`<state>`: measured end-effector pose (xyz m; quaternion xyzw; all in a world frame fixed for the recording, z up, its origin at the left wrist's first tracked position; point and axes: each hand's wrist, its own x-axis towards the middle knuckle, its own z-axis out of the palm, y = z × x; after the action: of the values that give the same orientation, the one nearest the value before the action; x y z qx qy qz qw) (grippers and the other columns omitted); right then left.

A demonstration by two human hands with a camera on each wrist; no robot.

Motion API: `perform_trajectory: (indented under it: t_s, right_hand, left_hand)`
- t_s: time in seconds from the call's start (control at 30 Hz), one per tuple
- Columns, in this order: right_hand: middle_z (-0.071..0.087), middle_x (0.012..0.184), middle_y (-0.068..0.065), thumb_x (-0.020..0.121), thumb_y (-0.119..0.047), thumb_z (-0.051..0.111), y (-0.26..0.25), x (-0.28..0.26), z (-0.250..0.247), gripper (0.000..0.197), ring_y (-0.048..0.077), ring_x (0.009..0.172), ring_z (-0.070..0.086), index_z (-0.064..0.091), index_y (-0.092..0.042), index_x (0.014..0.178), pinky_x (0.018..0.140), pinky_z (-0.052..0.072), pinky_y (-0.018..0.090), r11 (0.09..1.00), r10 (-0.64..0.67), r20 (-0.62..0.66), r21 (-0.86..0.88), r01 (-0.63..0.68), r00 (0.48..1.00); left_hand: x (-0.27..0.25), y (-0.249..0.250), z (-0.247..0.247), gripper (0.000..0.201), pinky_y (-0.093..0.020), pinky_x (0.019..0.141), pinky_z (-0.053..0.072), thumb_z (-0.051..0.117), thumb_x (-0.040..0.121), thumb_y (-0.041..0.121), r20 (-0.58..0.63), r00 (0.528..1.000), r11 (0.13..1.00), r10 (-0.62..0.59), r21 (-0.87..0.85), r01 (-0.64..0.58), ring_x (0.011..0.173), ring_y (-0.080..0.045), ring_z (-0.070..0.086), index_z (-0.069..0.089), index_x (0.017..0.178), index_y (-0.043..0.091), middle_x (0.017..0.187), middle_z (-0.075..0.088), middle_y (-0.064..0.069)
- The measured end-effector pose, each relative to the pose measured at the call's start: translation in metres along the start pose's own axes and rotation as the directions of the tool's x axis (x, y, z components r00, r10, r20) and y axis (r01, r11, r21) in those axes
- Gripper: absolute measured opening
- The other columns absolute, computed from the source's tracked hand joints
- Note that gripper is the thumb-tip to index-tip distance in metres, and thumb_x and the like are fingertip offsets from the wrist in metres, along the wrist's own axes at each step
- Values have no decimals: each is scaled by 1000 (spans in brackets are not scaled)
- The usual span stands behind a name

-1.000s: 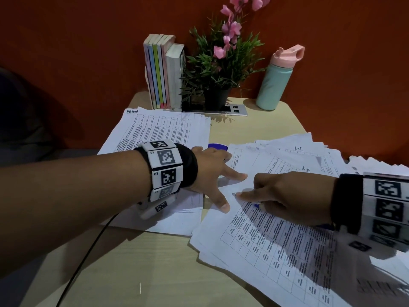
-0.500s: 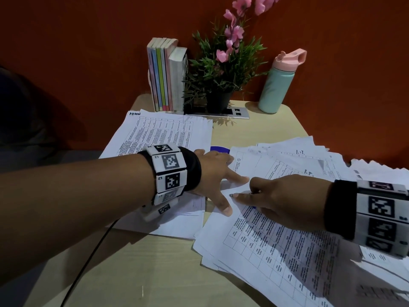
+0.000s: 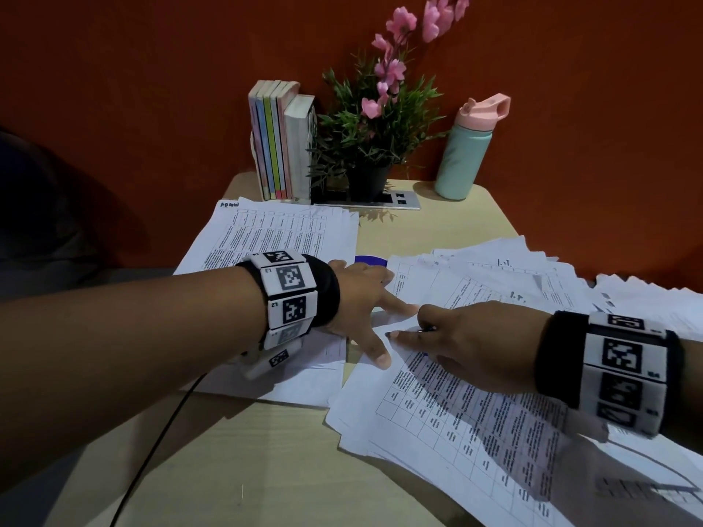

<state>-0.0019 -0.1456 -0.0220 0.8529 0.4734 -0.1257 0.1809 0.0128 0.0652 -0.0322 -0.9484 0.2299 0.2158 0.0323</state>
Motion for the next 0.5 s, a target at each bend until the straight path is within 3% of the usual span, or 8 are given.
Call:
perform_trajectory:
  t_s: [0.13,0.3,0.5]
  right_hand:
    - [40,121,-8,103,-35,35,8,-2,-2,51,20,87,59,20,-46,151,76,48,32,992,-12,-43,123,17,999]
    - [39,128,-4,103,-34,35,1,1,-5,52,27,82,60,19,-44,151,69,48,35,1000,-22,-29,5,22,999]
    - [34,143,-5,102,-34,37,2,-3,-6,48,29,82,64,25,-45,147,69,53,37,999,-37,-25,15,37,999]
  left_hand:
    - [-3,3,-3,89,-53,118,14,63,72,77,0,1000,1000,-1,14,1,151,-24,8,23,148,55,165,10,-1]
    - [-4,5,-5,85,-54,116,18,64,71,77,6,1000,999,-1,38,1,149,-26,17,32,145,53,161,18,-1]
    - [-5,11,-11,80,-62,117,-1,58,71,81,-79,994,995,80,63,-75,153,-23,1,33,144,57,166,2,0]
